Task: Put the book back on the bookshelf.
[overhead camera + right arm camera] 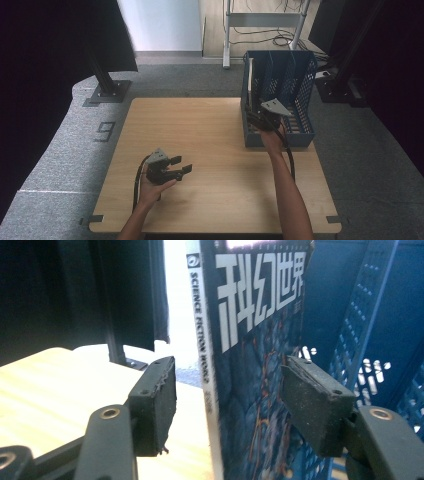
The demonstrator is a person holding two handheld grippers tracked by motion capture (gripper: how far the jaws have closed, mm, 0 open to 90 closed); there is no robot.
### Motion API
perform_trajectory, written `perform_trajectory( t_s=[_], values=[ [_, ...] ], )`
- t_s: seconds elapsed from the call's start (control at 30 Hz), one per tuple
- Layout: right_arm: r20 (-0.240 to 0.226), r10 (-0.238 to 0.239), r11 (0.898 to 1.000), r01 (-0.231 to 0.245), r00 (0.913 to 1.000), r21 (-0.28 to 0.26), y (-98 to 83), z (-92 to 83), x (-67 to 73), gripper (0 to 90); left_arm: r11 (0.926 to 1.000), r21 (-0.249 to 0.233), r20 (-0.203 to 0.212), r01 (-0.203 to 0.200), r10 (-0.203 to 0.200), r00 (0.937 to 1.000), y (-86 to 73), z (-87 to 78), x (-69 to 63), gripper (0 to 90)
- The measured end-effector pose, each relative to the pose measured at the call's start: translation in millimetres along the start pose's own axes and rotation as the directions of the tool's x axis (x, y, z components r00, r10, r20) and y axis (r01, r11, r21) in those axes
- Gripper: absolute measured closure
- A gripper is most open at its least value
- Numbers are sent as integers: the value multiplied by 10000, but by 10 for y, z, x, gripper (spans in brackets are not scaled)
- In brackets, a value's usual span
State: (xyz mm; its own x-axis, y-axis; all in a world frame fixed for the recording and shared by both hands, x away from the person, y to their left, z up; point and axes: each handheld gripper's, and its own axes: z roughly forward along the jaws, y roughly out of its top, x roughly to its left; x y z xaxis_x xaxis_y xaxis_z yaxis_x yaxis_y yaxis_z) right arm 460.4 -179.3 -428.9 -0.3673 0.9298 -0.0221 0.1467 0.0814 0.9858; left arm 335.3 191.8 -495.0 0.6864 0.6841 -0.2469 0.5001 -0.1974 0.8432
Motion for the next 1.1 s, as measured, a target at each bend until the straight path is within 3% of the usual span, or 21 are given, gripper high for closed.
perform_trajectory(
  t_s=[0.4, 0.7, 1.1],
  values=[
    [-181, 211, 9997, -212, 9996, -104, -93, -197, -2, 374, 10000, 54, -103, -54, 54, 9999, -6, 11, 1, 353],
    [-384, 452, 9987, -460, 9982, -206, -172, -467, 4, 384, 9997, 174, -127, -146, 148, 9998, -16, 44, -27, 353],
    [-765, 971, 9953, -972, 9923, 23, -427, -758, -25, 397, 9996, 236, -181, -131, 135, 9997, -24, 51, -18, 353]
  ],
)
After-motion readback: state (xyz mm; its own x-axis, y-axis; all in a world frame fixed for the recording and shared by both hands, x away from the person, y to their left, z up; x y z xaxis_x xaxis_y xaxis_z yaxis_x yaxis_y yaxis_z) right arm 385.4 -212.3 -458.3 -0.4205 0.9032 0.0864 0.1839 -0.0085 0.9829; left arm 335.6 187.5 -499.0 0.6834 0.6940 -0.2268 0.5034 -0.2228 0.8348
